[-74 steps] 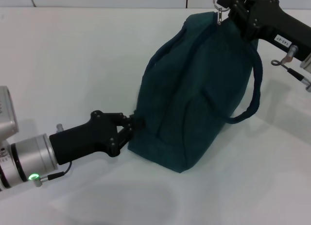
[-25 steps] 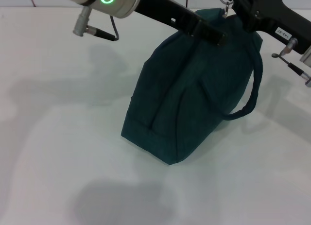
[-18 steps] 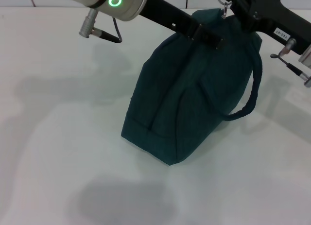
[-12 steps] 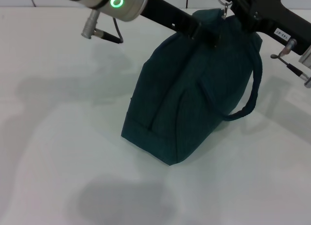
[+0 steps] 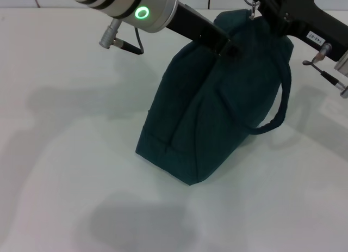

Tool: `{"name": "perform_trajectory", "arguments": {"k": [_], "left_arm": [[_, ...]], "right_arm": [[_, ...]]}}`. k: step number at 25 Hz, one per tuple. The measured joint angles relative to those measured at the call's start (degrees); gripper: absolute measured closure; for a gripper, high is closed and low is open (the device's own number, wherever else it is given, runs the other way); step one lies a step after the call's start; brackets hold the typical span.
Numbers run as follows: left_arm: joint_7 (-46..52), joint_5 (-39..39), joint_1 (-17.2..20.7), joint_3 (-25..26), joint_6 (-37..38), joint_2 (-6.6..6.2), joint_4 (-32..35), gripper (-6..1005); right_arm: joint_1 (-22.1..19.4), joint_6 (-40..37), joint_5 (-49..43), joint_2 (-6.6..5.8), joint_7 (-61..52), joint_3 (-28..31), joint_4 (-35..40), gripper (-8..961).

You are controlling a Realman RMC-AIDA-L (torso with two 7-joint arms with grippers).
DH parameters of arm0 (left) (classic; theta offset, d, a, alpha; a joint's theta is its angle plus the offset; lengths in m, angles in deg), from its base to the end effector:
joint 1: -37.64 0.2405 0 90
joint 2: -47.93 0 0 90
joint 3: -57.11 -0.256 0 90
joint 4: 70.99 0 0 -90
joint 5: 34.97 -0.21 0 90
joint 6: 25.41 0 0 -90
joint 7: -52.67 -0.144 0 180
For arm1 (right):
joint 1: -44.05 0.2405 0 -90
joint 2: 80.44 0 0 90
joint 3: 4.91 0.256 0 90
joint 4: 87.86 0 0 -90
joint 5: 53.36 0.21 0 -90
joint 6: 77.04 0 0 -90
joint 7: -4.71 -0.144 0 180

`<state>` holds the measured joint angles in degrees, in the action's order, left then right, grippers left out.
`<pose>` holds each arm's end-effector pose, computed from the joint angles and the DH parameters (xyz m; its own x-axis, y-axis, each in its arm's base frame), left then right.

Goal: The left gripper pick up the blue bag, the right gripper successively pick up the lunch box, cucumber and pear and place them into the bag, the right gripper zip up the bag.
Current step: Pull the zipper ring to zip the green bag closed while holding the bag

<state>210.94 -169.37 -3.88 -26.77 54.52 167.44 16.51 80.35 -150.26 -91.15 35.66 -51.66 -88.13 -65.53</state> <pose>-0.0508 0.3657 -0.0057 0.8593 0.4950 0.1290 0.5084 -0.7988 -0.3216 0.1809 0.3872 -0.0108 0.5052 -0.0241 -0.8627 -0.4986 -0.8240 -0.2690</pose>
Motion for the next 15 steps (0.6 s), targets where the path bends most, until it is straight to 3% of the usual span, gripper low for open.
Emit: {"name": "perform_trajectory", "arguments": {"k": [11, 15], "left_arm": [[-0.9, -0.4, 0.3, 0.0, -0.6, -0.01, -0.4, 882], [-2.3, -0.5, 0.2, 0.0, -0.7, 0.05, -0.3, 896]], "right_arm": [[-0.1, 0.0, 0.0, 0.0, 0.0, 0.0, -0.1, 944], [-0.2, 0.0, 0.0, 0.0, -0.1, 0.0, -0.1, 944]]}}
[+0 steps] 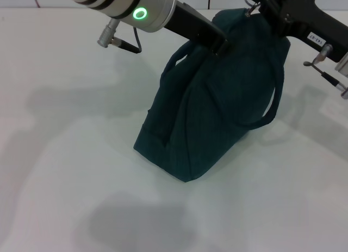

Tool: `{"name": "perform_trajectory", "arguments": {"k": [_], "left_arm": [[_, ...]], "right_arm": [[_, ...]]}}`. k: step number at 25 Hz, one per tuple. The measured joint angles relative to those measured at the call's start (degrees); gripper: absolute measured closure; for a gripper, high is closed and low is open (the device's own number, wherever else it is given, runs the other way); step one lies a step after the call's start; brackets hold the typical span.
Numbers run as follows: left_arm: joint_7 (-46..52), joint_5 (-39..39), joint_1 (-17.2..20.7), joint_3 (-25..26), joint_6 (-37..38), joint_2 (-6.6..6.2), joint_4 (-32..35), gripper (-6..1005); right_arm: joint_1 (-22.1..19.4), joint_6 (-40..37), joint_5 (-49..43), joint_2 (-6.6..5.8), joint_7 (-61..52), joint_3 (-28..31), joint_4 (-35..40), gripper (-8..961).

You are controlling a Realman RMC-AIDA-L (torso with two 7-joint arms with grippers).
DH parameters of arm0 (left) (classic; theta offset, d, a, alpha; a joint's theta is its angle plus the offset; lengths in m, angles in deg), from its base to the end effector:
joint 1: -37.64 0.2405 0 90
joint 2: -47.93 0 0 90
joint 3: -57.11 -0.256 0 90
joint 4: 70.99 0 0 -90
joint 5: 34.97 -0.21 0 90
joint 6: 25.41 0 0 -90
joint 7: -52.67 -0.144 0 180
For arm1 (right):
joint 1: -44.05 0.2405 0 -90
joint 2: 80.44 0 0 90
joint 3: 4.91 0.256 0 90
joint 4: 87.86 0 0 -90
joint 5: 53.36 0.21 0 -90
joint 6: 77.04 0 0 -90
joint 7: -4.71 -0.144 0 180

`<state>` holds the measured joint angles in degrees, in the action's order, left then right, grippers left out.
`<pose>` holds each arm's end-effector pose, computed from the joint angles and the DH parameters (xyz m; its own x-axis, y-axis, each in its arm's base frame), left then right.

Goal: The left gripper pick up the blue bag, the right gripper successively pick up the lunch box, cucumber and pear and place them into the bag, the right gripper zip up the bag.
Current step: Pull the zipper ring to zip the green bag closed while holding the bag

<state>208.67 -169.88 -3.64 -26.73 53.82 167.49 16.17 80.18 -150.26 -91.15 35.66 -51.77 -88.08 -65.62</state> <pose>-0.0535 0.3677 -0.0058 0.8755 0.4678 0.1212 0.4796 -0.8103 -0.3367 0.1824 0.3866 -0.0108 0.5040 -0.0281 -0.8633 -0.5035 -0.8216 -0.2672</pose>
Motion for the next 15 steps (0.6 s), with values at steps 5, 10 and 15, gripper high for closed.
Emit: {"name": "perform_trajectory", "arguments": {"k": [5, 10, 15], "left_arm": [[-1.0, 0.1, 0.3, 0.0, -0.2, 0.03, 0.2, 914], [-2.3, 0.6, 0.6, 0.0, -0.7, 0.08, 0.4, 922], [-3.7, 1.7, 1.1, 0.0, -0.8, 0.1, 0.7, 921]], "right_arm": [[-0.1, 0.0, 0.9, 0.0, -0.9, 0.2, -0.4, 944], [0.4, 0.2, 4.3, -0.23, -11.2, 0.3, -3.6, 945], [0.5, 0.1, 6.9, -0.7, -19.5, 0.3, -5.0, 944]]}}
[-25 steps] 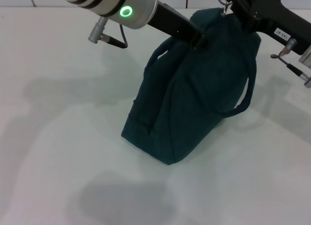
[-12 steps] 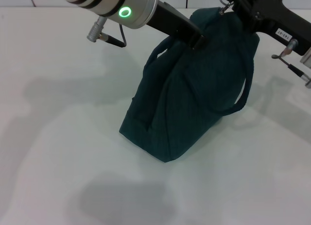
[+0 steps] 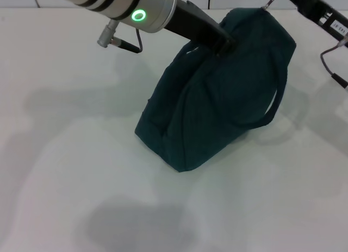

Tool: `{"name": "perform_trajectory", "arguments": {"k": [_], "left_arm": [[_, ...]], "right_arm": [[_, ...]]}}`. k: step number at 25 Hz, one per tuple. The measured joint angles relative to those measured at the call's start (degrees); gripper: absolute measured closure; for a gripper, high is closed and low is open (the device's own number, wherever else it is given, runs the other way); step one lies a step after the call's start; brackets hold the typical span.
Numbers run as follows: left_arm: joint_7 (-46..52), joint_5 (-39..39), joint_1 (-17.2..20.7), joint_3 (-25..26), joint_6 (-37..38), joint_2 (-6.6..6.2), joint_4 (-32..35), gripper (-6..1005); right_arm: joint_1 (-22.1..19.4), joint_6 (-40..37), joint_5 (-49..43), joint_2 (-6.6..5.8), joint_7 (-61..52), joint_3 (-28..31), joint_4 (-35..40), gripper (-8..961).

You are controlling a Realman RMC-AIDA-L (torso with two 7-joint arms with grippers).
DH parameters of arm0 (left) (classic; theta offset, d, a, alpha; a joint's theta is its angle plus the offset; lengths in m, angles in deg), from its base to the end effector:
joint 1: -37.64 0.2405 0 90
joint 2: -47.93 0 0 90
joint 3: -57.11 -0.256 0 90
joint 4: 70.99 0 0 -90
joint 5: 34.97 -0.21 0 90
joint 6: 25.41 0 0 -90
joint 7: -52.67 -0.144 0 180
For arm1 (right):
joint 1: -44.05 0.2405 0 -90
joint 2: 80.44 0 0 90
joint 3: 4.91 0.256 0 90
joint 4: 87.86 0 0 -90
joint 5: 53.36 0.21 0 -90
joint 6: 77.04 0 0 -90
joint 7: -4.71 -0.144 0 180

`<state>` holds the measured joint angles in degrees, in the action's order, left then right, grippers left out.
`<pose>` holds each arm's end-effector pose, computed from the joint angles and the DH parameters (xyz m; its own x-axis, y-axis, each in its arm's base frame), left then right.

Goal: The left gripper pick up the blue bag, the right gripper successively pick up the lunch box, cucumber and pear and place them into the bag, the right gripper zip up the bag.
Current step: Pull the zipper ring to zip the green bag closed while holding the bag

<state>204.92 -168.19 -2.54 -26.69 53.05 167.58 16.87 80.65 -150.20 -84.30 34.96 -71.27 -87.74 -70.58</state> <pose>-0.0531 0.3652 -0.0051 0.8994 0.4172 0.1306 0.4363 -0.8382 -0.3273 0.2021 0.3930 0.0003 0.2048 -0.2987 -0.9321 -0.7244 -0.6866 0.0609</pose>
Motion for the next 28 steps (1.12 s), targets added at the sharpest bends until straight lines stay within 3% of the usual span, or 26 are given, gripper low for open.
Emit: {"name": "perform_trajectory", "arguments": {"k": [5, 15, 20, 28], "left_arm": [[-2.3, 2.7, 0.7, 1.1, 0.0, -0.03, 0.4, 913], [-8.8, 15.0, 6.3, 5.5, 0.7, -0.31, 6.0, 897], [-11.2, 19.1, 7.4, 6.9, 0.8, -0.25, 6.0, 888], [-13.3, 18.9, 8.0, 7.3, -0.8, -0.17, 2.0, 875]], "right_arm": [[0.0, 1.4, 0.3, -0.18, -1.5, 0.0, 0.1, 945], [-0.7, 8.7, 0.3, -0.18, -0.9, 1.6, -0.8, 945], [-0.3, 11.0, 0.0, 0.05, -1.1, 1.2, -2.1, 944], [-1.0, 9.7, 0.4, 0.39, -1.4, 1.4, -2.3, 944]]}}
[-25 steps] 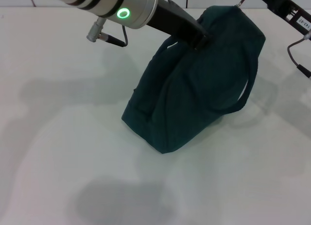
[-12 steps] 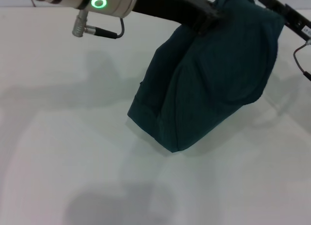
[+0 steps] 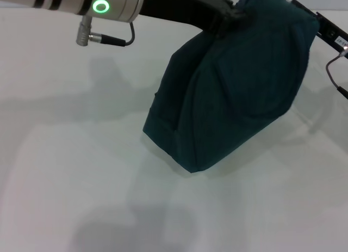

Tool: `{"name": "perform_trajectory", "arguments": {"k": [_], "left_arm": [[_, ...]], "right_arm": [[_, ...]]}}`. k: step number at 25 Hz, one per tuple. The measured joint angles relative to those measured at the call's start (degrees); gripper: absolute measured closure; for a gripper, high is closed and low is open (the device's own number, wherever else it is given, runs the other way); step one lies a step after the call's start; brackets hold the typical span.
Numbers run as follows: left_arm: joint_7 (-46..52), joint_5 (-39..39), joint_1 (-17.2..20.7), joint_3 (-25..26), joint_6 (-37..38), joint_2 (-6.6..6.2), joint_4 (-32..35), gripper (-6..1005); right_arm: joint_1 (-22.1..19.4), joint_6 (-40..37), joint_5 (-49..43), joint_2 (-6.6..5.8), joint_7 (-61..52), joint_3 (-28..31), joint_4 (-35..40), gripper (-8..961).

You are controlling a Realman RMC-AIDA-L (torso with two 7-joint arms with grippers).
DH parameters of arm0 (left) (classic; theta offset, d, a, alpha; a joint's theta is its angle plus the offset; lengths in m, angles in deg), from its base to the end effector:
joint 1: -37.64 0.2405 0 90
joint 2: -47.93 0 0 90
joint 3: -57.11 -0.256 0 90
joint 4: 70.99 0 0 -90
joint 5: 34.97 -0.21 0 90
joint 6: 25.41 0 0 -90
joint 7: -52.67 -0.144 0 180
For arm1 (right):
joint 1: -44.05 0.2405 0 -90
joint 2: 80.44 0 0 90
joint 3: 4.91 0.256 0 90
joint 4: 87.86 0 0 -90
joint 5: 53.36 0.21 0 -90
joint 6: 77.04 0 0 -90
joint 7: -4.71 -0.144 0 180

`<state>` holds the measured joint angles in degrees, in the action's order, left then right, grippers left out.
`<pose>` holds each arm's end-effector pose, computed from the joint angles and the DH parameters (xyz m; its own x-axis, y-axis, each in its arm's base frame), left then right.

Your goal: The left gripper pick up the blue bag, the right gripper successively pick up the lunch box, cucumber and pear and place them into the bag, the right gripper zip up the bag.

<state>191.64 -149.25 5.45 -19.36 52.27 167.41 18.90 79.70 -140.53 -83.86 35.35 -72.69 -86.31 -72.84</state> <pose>-0.0625 0.3512 0.0263 0.8643 0.3382 0.3724 0.4278 -0.8836 -0.1903 0.2382 0.3998 -0.0078 0.1685 -0.3527 -0.9205 -0.8612 -0.5069 0.0366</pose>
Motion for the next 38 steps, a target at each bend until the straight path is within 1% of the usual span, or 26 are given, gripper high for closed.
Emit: {"name": "perform_trajectory", "arguments": {"k": [2, 7, 11, 13, 18, 21, 24, 25, 26, 27, 29, 32, 34, 35, 36, 37, 38], "left_arm": [[-0.6, 0.0, 0.0, 0.0, -0.4, 0.04, -0.8, 872], [-5.8, 0.2, -0.5, -0.1, -5.3, 0.14, -8.7, 864], [-12.4, 0.9, -0.5, -2.6, -12.2, 0.36, -14.1, 857], [-13.8, 1.2, -0.2, -3.3, -14.2, 0.39, -15.2, 854], [-16.0, 3.5, -0.1, -3.5, -13.9, 0.27, -16.6, 846], [-15.6, 3.9, -0.1, -2.9, -12.3, 0.17, -16.2, 767], [-15.5, 5.3, 1.1, -0.5, -9.6, 0.12, -14.1, 688], [-15.8, 6.0, 1.9, 0.5, -9.0, 0.1, -13.0, 661], [-17.5, 8.3, 4.0, 2.9, -7.8, 0.0, -10.9, 635], [-17.5, 8.3, 4.0, 2.9, -7.8, 0.0, -10.9, 587], [-21.8, 13.4, 7.1, 6.8, -5.4, -0.02, -9.5, 491], [-28.7, 20.2, 11.5, 11.8, 0.9, -0.07, -9.5, 361], [-33.1, 21.8, 14.8, 14.2, 5.4, -0.07, -9.8, 294], [-35.1, 21.9, 16.5, 14.7, 7.1, -0.01, -10.0, 260], [-37.9, 22.1, 18.7, 15.2, 8.9, 0.01, -10.4, 227], [-40.2, 22.0, 20.8, 15.3, 10.3, 0.01, -11.3, 193], [-42.2, 22.0, 22.3, 15.4, 11.4, 0.01, -12.4, 176]], "right_arm": [[-0.7, -1.4, 0.0, -0.01, 0.3, 0.1, 0.2, 944], [-3.4, -5.5, 1.3, -0.01, 4.5, 1.8, 0.8, 829], [-5.4, -5.8, 1.7, -0.31, 6.1, 3.0, 0.5, 682], [-6.3, -5.8, 1.8, -0.44, 6.3, 3.1, 0.6, 608], [-7.5, -5.9, 1.8, -0.55, 7.0, 3.2, 1.0, 381], [-7.8, -6.0, 1.7, -0.64, 7.3, 3.2, 1.2, 292], [-7.8, -7.2, 1.2, -1.12, 8.6, 3.2, 1.5, 204], [-7.8, -8.1, 1.0, -1.48, 9.4, 3.1, 1.7, 174], [-7.9, -8.9, 0.9, -1.77, 10.1, 3.1, 1.8, 145], [-8.0, -11.1, 0.4, -2.83, 11.5, 2.9, 2.1, 135], [-8.2, -15.3, -2.3, -4.89, 12.5, 2.8, 2.7, 114], [-9.0, -22.1, -8.8, -8.3, 12.6, 2.9, 5.5, 83], [-10.5, -26.1, -14.2, -10.09, 12.6, 3.1, 8.8, 87], [-11.6, -28.0, -17.3, -10.76, 12.6, 3.1, 11.2, 89], [-12.7, -29.0, -19.3, -11.09, 12.7, 3.1, 13.3, 91], [-14.2, -30.2, -22.2, -11.4, 12.7, 3.2, 16.0, 93], [-15.6, -30.8, -24.8, -11.36, 12.7, 3.2, 18.6, 93]]}}
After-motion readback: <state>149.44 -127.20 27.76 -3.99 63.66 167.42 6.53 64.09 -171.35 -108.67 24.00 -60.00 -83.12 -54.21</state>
